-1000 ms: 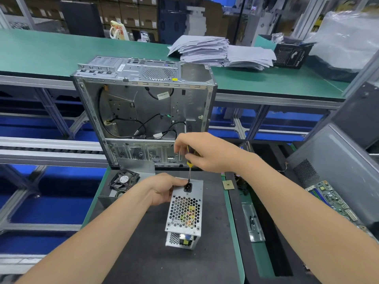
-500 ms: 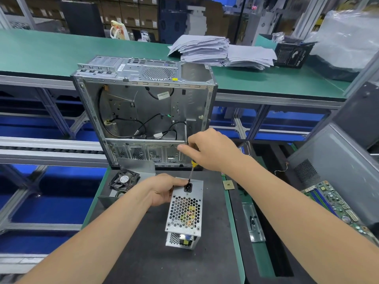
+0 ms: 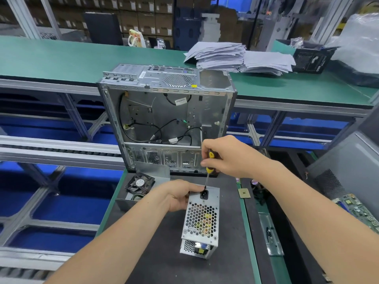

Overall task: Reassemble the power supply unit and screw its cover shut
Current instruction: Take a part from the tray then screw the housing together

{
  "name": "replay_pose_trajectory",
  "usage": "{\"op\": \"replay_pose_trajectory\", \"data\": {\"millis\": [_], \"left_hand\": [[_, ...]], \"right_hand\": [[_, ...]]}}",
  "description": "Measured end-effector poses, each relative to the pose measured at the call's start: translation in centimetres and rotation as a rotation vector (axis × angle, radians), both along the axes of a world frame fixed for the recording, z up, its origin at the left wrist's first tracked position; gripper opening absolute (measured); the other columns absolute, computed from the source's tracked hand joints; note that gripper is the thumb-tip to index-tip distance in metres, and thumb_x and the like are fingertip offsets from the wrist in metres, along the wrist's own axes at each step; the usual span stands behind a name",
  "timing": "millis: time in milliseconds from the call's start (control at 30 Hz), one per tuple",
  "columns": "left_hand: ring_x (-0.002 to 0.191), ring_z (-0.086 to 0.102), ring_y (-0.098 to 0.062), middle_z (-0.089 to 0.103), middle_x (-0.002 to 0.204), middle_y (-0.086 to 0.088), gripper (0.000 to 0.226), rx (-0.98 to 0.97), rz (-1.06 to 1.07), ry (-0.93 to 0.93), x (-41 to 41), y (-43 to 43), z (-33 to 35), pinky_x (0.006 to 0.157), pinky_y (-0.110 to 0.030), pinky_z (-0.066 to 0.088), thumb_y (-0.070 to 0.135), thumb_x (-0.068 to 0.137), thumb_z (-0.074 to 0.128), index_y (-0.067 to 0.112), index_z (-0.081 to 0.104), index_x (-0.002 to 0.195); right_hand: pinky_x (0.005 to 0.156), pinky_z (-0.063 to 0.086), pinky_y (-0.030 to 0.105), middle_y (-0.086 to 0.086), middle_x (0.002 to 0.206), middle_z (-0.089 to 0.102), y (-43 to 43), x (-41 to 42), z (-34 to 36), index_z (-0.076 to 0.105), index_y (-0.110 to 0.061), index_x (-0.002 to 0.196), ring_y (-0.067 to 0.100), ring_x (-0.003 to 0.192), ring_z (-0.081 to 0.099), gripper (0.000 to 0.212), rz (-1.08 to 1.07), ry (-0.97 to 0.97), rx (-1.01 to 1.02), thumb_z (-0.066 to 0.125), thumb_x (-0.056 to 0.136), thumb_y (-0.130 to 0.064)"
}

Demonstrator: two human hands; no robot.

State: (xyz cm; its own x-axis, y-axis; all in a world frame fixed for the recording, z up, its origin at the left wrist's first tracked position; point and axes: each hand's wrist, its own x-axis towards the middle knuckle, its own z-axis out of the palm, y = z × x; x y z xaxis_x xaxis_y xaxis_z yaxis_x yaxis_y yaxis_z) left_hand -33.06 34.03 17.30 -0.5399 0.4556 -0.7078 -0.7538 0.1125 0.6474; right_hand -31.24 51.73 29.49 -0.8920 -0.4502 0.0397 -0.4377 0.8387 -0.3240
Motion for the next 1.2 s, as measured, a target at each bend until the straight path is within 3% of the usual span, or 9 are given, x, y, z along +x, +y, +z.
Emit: {"op": "replay_pose_trajectory", "data": {"millis": [133, 267, 367, 567, 733, 867, 1000, 1067, 1200], "left_hand": [[0.112, 0.067, -0.033, 0.067, 0.130, -0.024, 0.036, 0.010, 0.014, -0.007, -0.2, 0.0, -0.3, 0.108, -0.049, 0.050, 0.006, 0.100, 0.062, -0.008, 0.062, 0.133], [0.107, 0.069, -0.031, 0.070, 0.126, -0.022, 0.035, 0.007, 0.011, -0.003, -0.3, 0.0, -0.4, 0.103, -0.048, 0.053, 0.007, 0.100, 0.064, -0.007, 0.063, 0.131], [0.100, 0.071, -0.030, 0.070, 0.125, -0.022, 0.035, 0.005, 0.008, 0.001, -0.2, 0.1, -0.4, 0.096, -0.046, 0.057, 0.007, 0.100, 0.064, -0.008, 0.063, 0.131], [0.103, 0.070, -0.031, 0.071, 0.124, -0.022, 0.033, -0.007, 0.000, 0.010, -0.2, 0.2, -0.4, 0.100, -0.047, 0.055, 0.007, 0.100, 0.064, -0.008, 0.064, 0.129], [0.104, 0.069, -0.031, 0.071, 0.124, -0.021, 0.034, -0.009, 0.018, 0.005, -0.3, 0.2, -0.7, 0.102, -0.047, 0.055, 0.008, 0.099, 0.066, -0.007, 0.065, 0.129], [0.104, 0.070, -0.031, 0.071, 0.123, -0.021, 0.033, -0.012, 0.011, 0.000, -0.4, 0.1, -0.8, 0.101, -0.048, 0.055, 0.007, 0.098, 0.067, -0.007, 0.065, 0.128], [0.104, 0.070, -0.031, 0.070, 0.125, -0.022, 0.034, -0.011, -0.005, 0.010, -0.5, 0.1, -0.9, 0.099, -0.047, 0.056, 0.008, 0.099, 0.066, -0.007, 0.064, 0.129], [0.104, 0.070, -0.030, 0.070, 0.126, -0.021, 0.034, -0.014, -0.017, 0.020, -0.5, 0.1, -0.9, 0.096, -0.045, 0.058, 0.009, 0.099, 0.066, -0.006, 0.065, 0.129], [0.098, 0.071, -0.028, 0.071, 0.124, -0.020, 0.030, -0.021, -0.019, 0.037, -0.5, 0.1, -1.0, 0.095, -0.044, 0.058, 0.010, 0.099, 0.066, -0.005, 0.067, 0.125]], "right_hand": [[0.068, 0.041, 0.012, -0.016, 0.099, 0.055, 0.3, -0.1, -0.1, 0.059, -0.031, 0.107, -0.009, 0.085, 0.053, 0.018, 0.052, -0.029, 0.000, 0.064, 0.095, -0.017], [0.067, 0.047, 0.019, -0.014, 0.096, 0.059, 0.5, -0.1, -0.2, 0.054, -0.038, 0.106, 0.001, 0.085, 0.057, 0.027, 0.053, -0.083, -0.029, 0.060, 0.096, -0.014], [0.068, 0.055, 0.034, -0.012, 0.085, 0.065, 0.6, -0.3, -0.1, 0.054, -0.036, 0.098, 0.005, 0.075, 0.061, 0.015, -0.005, -0.038, -0.015, 0.069, 0.098, -0.034], [0.053, 0.038, 0.034, -0.003, 0.074, 0.058, -0.6, -0.4, -1.2, 0.050, -0.022, 0.084, 0.020, 0.070, 0.057, 0.051, -0.250, 0.172, 0.284, 0.048, 0.097, -0.071], [0.073, 0.053, 0.039, -0.015, 0.100, 0.055, -0.3, 0.4, -0.4, 0.052, -0.033, 0.105, 0.008, 0.086, 0.058, 0.008, -0.081, 0.079, 0.013, 0.058, 0.099, -0.035], [0.084, 0.054, 0.035, -0.017, 0.104, 0.056, 0.2, 0.3, 0.8, 0.064, -0.031, 0.104, 0.003, 0.095, 0.058, 0.026, 0.051, -0.017, 0.053, 0.061, 0.097, -0.007], [0.074, 0.052, 0.031, -0.015, 0.087, 0.064, 0.6, -0.2, 0.8, 0.064, -0.028, 0.099, 0.003, 0.083, 0.059, 0.006, 0.001, -0.003, 0.057, 0.070, 0.098, -0.030], [0.062, 0.051, 0.033, -0.009, 0.073, 0.063, 0.2, -0.2, 0.2, 0.058, -0.024, 0.092, 0.005, 0.067, 0.056, 0.027, -0.086, 0.027, 0.053, 0.067, 0.098, -0.049], [0.051, 0.044, 0.035, 0.000, 0.058, 0.051, -0.8, -0.2, -1.3, 0.051, -0.015, 0.069, 0.022, 0.064, 0.057, 0.062, -0.305, 0.173, 0.174, 0.051, 0.096, -0.071]]}}
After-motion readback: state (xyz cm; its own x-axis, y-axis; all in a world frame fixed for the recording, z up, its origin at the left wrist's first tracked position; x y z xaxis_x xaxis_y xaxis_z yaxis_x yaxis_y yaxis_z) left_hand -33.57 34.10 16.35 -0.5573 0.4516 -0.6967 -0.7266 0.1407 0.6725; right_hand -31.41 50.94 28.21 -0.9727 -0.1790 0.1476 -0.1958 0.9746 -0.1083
